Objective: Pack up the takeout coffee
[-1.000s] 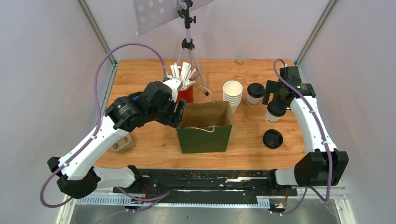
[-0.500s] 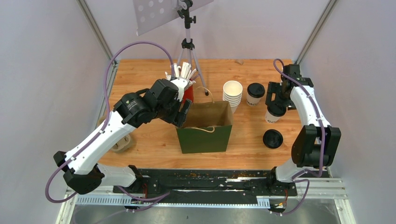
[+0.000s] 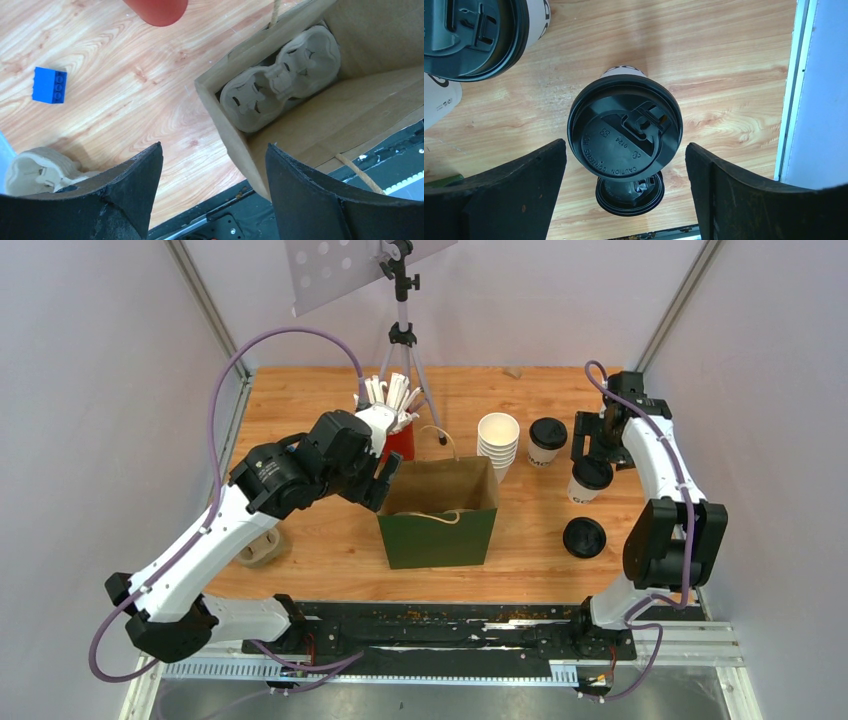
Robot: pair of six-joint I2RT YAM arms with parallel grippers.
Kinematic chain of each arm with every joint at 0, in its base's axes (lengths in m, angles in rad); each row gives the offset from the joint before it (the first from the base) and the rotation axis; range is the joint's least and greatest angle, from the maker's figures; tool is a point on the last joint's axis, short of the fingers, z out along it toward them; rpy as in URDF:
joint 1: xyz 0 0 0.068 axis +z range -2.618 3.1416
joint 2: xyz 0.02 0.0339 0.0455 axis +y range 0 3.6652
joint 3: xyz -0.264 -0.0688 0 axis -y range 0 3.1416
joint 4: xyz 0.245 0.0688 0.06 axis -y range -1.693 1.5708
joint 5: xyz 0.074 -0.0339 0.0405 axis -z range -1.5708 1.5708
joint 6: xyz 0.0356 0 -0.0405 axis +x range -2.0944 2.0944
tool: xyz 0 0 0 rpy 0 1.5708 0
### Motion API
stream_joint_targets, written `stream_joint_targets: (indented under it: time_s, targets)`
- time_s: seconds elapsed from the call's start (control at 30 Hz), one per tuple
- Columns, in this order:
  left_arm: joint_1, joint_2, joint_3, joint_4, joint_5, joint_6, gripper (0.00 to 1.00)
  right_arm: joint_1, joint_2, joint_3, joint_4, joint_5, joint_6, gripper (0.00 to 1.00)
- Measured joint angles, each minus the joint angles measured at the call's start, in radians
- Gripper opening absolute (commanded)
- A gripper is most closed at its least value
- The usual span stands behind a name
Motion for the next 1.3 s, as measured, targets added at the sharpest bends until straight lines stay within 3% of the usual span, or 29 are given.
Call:
stream_joint_targets:
  time_s: [0.6,0.87,1.07,1.3]
  targets:
    - [0.000,-0.038,0.000,-0.001,-0.090,0.050,0.82,-0.009,0.045,0.008,-0.021,-0.028,-0.037,0.71]
    - [0.000,-0.038,0.000,-0.001,-0.101,0.054,0.80,-0.010,0.045,0.008,-0.021,-0.031,-0.044,0.71]
    - [0.000,-0.038,0.000,0.000,-0.078,0.036,0.80,-0.010,0.045,0.008,-0.021,-0.032,-0.052,0.84]
    - [0.000,-0.038,0.000,0.000,-0.079,0.033,0.80,-0.014,0.045,0.008,-0.024,-0.050,-0.055,0.84]
